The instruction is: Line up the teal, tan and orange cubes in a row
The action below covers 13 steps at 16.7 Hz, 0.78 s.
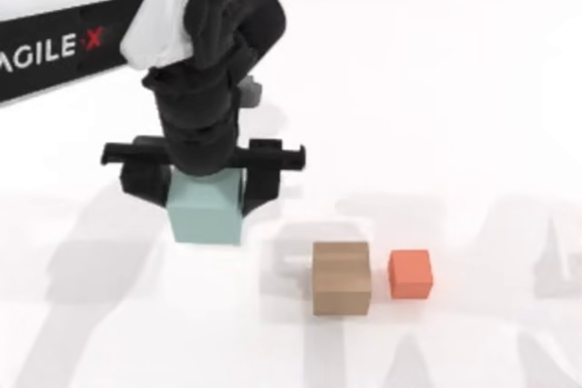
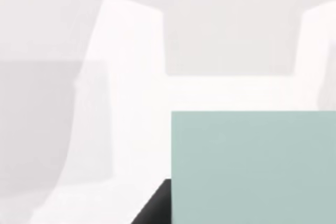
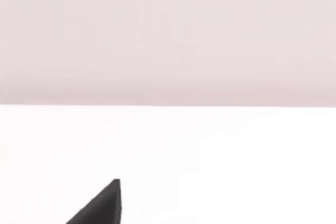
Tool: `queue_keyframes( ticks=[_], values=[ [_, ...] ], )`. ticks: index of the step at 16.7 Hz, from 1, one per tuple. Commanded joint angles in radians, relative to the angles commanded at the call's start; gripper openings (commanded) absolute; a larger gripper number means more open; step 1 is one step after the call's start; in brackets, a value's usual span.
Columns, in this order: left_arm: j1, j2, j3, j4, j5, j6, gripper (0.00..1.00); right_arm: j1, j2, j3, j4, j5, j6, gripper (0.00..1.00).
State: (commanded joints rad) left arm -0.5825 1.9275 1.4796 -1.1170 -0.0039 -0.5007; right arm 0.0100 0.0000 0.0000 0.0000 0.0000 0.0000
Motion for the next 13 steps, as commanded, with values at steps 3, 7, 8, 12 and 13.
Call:
queue_keyframes(
  ticks=[3,7,8,12,13],
  values=[
    [-0.039,-0.079,-0.081,0.004,0.001,-0.103,0.00,0.000,0.000,0.000,0.000,0.000,0.000,1.00],
    [-0.046,-0.095,-0.096,0.006,0.001,-0.119,0.00,0.000,0.000,0.000,0.000,0.000,0.000,1.00],
    [-0.041,-0.090,-0.092,0.005,0.000,-0.115,0.00,0.000,0.000,0.000,0.000,0.000,0.000,1.00],
    [-0.042,-0.071,-0.144,0.076,-0.001,-0.116,0.00,0.000,0.000,0.000,0.000,0.000,0.000,1.00],
    [-0.042,-0.060,-0.168,0.114,-0.001,-0.117,0.00,0.000,0.000,0.000,0.000,0.000,0.000,1.00]
  ],
)
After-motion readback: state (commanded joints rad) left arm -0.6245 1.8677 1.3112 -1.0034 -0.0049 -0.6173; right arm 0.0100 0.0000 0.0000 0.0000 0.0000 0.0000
